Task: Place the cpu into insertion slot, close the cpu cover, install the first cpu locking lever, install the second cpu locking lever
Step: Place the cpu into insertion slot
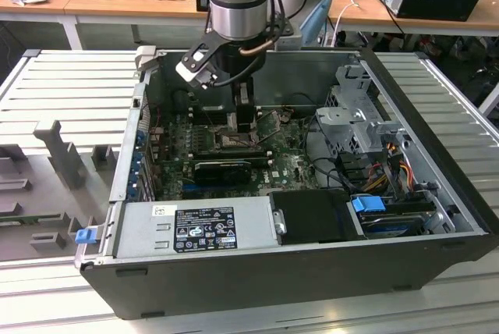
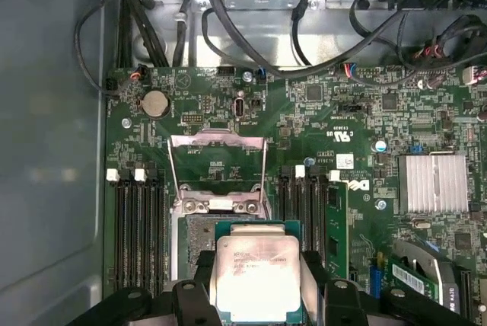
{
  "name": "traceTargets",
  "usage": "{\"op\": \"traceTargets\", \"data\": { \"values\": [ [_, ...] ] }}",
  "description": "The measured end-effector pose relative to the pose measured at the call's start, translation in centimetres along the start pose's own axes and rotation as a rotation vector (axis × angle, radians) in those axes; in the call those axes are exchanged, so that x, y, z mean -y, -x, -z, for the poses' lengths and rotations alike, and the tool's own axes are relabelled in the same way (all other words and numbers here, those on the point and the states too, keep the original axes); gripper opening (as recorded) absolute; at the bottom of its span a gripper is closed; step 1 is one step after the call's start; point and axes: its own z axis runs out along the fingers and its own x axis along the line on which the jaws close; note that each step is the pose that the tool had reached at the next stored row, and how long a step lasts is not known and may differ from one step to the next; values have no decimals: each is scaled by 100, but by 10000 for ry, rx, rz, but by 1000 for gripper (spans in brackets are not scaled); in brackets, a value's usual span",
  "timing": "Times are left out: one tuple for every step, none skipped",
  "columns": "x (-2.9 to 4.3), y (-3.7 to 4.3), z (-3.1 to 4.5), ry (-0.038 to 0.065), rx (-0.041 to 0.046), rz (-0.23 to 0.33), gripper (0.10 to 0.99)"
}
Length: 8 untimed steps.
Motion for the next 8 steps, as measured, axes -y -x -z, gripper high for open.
{"op": "traceTargets", "data": {
  "values": [
    [12,-2,-24,0,1,0,525],
    [18,-3,-36,-1,1,0,525],
    [23,-4,-47,-1,1,0,525],
    [28,-5,-58,-1,1,0,525],
    [37,-9,-74,0,1,0,525],
    [51,-19,-92,-1,2,0,525],
    [60,-35,-109,-1,2,0,525],
    [65,-46,-122,0,1,1,525]
  ]
}}
